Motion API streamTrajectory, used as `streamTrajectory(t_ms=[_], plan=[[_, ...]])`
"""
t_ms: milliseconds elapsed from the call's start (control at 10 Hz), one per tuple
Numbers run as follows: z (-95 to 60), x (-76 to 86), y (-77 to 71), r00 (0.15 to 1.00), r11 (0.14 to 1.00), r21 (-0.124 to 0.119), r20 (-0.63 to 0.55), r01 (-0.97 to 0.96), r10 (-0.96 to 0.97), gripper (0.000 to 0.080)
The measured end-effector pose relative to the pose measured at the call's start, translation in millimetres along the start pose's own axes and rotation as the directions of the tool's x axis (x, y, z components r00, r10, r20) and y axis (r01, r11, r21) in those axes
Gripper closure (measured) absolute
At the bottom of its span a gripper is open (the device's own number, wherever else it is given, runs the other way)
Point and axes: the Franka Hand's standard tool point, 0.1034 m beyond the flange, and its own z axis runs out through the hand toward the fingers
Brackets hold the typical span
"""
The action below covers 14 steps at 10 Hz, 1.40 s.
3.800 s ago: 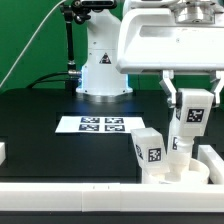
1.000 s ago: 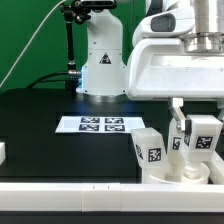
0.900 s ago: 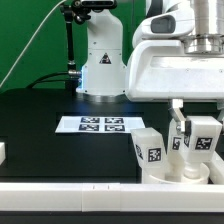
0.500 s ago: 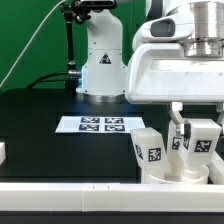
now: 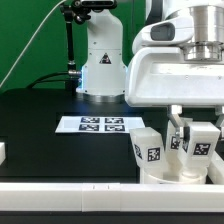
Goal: Assemble stool
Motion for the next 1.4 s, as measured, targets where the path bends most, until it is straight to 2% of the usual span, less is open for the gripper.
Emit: streamTrajectory(t_ms=[200, 900, 1000, 1100, 1200, 1300, 1400], plan=[[3.3, -4.1, 0.7, 1.0, 1.0, -0.002, 0.007, 0.001, -0.001, 0.0461], [4.0, -3.5, 0.6, 1.0, 1.0, -0.005, -0.015, 0.003, -0.003, 0.0461], [4.0, -3.5, 0.6, 1.0, 1.0, -0.005, -0.015, 0.003, -0.003, 0.0365], [4.0, -3.5, 0.6, 1.0, 1.0, -0.005, -0.015, 0.003, -0.003, 0.0235], [4.0, -3.5, 0.6, 1.0, 1.0, -0.005, -0.015, 0.003, -0.003, 0.0235], [4.0, -3.5, 0.6, 1.0, 1.0, -0.005, -0.015, 0.003, -0.003, 0.0167], [4.0, -3.5, 0.6, 1.0, 1.0, -0.005, -0.015, 0.003, -0.003, 0.0155]])
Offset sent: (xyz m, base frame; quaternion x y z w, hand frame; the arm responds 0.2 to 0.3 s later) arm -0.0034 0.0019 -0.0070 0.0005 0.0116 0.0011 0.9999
